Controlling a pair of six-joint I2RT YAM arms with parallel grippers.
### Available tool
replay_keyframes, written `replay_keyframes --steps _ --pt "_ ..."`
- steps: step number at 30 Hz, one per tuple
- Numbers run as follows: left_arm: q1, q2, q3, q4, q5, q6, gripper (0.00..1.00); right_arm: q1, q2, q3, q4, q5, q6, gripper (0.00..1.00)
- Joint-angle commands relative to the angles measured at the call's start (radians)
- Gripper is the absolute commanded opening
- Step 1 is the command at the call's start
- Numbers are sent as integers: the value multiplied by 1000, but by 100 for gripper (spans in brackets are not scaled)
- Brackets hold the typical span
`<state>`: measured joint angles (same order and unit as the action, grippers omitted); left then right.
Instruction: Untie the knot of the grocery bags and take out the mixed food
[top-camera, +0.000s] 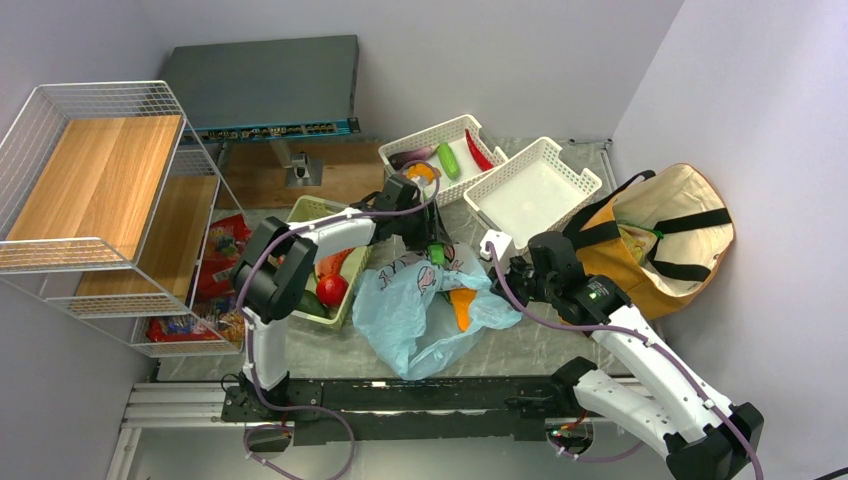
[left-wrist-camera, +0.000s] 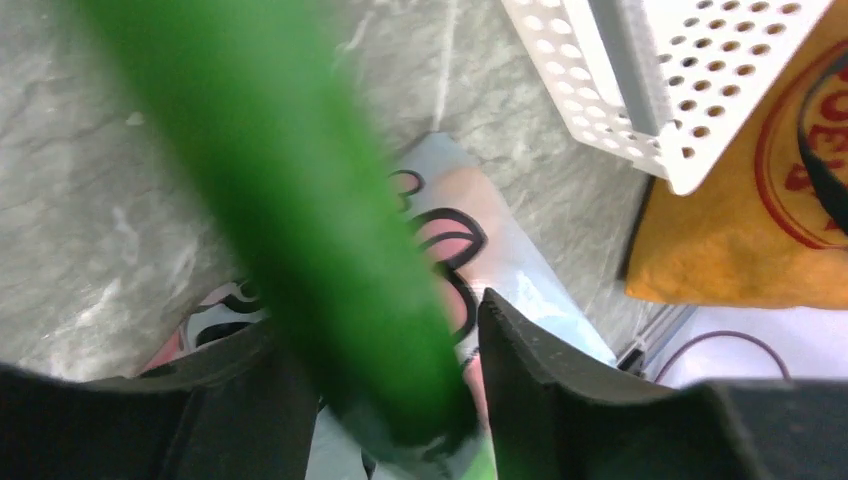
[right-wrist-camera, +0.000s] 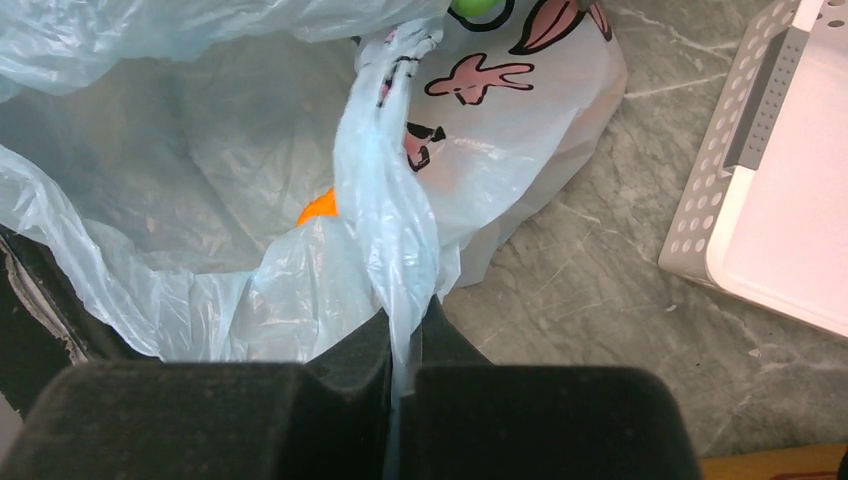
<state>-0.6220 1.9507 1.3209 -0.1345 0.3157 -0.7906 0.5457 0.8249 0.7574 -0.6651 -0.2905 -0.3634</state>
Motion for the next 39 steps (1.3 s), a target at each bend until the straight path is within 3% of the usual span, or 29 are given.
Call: replay_keyframes --steps 1,4,6,14,18,19,20,23,27,29,32,35,39 --pt "-4 -101 14 234 109 -39 42 -1 -12 38 -2 21 1 0" --pt "1 -196 8 298 167 -51 20 -1 -20 24 4 26 1 0" --pt "5 -244 19 312 215 -60 10 -1 -22 17 15 28 6 0" --pt "19 -371 45 467 379 -180 5 -1 -9 16 42 18 14 0" --pt "28 -348 57 656 437 -319 0 -1 6 23 61 12 29 0" --pt "30 -346 89 653 435 -287 0 -1 9 28 62 10 29 0" --pt "30 -342 153 578 399 -197 0 -3 12 30 62 9 28 0" --pt "31 -243 507 13 246 267 0 -1 7 27 54 9 17 0" --pt "35 3 799 -234 -10 810 0 -1 0 31 47 13 18 0" --pt "36 106 850 -247 -121 1024 0 -1 5 37 46 20 30 0" --pt "48 195 785 -125 -203 1251 2 -3 6 42 43 23 41 0" --pt "76 249 715 70 -219 1332 4 -4 10 43 36 30 37 0" --pt "93 401 886 105 -194 1380 8 -4 27 45 35 24 33 0"
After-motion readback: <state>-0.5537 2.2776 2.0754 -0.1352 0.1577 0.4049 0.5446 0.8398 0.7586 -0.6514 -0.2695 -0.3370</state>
